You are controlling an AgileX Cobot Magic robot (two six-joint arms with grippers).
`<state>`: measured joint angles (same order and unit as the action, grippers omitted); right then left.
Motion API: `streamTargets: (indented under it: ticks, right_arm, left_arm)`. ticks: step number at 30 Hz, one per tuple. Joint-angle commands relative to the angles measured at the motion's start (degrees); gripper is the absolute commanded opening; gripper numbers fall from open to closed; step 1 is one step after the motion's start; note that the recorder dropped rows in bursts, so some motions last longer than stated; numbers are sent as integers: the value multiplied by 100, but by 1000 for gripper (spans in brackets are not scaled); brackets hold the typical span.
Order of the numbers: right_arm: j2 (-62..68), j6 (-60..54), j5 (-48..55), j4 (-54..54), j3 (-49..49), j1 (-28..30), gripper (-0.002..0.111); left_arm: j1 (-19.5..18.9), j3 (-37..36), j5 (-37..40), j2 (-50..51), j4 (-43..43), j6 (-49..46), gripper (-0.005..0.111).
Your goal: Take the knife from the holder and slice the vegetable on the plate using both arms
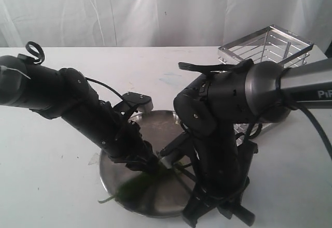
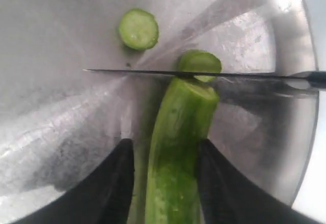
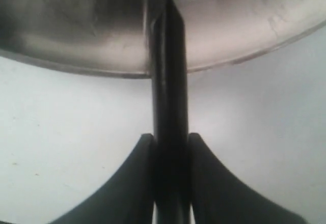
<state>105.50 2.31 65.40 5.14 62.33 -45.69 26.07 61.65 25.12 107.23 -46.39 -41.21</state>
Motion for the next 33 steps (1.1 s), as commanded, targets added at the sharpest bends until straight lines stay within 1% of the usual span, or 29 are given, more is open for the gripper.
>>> streamTargets:
  ticks: [1, 6, 12, 15, 18, 21, 23, 26, 29, 33]
  right_arm:
    - [21, -411, 396, -205, -11, -57, 0]
    - [21, -411, 456, -170, -11, -57, 0]
    - [21, -373, 286, -9, 0, -57, 0]
    - [21, -195, 275, 221, 158, -57, 0]
    - [21, 197, 213, 697, 407, -57, 0]
    - [21, 198, 135, 884, 604, -57, 0]
    - [55, 155, 93, 894, 679, -57, 0]
    - [109, 118, 16, 894, 753, -57, 0]
    - [190, 118, -109, 894, 790, -47, 0]
    - [261, 165, -478, 866, 790, -24, 0]
  left_arm:
    - [-99, 5, -477, -89, -252, 439, 44]
    - [-99, 5, -578, -89, -252, 453, 44]
    - [-99, 5, -580, -104, -241, 453, 44]
    - [-99, 5, -525, -124, -241, 453, 44]
    - [-99, 5, -437, -163, -241, 439, 44]
    - [-99, 5, -401, -247, -175, 402, 44]
    - [-113, 5, -508, -392, 45, 402, 44]
    - [-328, 5, -549, -670, 70, 429, 44]
    - [-668, 5, -450, -954, 70, 454, 44]
    - [-1210, 5, -95, -1282, 70, 482, 44]
